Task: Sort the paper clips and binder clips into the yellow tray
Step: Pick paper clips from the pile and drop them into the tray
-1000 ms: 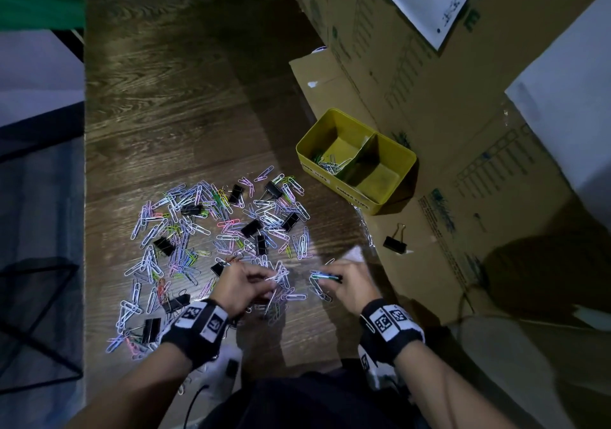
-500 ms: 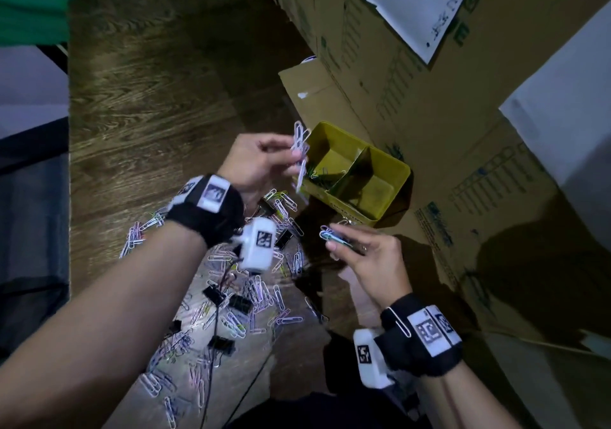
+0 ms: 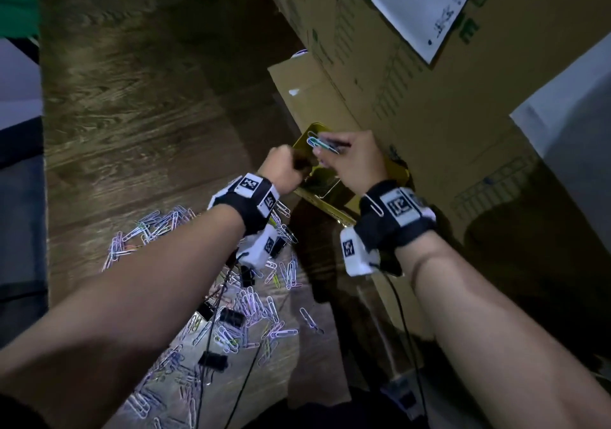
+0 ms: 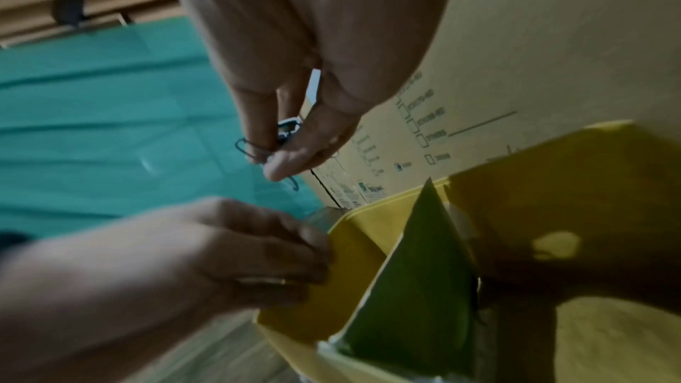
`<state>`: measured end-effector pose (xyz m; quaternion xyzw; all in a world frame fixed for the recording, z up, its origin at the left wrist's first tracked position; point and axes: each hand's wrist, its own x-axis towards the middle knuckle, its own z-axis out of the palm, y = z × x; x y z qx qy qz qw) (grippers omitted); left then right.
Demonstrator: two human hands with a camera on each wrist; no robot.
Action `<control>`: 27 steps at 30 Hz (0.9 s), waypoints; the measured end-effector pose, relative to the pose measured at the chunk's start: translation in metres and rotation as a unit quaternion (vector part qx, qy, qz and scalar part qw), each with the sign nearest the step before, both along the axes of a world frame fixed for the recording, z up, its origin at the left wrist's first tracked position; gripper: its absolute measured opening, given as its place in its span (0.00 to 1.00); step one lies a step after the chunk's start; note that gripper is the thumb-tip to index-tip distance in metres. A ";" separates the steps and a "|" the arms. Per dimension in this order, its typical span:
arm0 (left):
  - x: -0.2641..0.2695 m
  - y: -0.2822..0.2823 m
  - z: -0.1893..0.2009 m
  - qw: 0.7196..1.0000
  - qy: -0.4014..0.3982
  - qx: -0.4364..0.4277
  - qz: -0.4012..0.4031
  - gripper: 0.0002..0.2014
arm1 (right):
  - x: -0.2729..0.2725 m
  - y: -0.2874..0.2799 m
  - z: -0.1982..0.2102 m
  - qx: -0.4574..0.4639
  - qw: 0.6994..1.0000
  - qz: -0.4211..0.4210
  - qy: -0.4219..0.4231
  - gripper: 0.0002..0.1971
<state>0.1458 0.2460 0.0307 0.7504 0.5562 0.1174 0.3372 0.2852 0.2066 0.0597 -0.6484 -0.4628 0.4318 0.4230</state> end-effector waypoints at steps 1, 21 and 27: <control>-0.005 -0.007 0.003 0.999 -0.038 0.033 0.020 0.09 | -0.001 0.010 -0.008 -0.011 1.000 0.006 -0.025 0.16; -0.061 -0.198 -0.082 0.936 0.189 0.008 -0.296 0.22 | -0.038 -0.074 -0.042 0.098 0.960 0.192 -0.178 0.08; -0.101 -0.231 -0.089 0.954 0.080 0.022 -0.287 0.19 | -0.032 -0.156 -0.087 -0.154 0.884 0.335 -0.288 0.26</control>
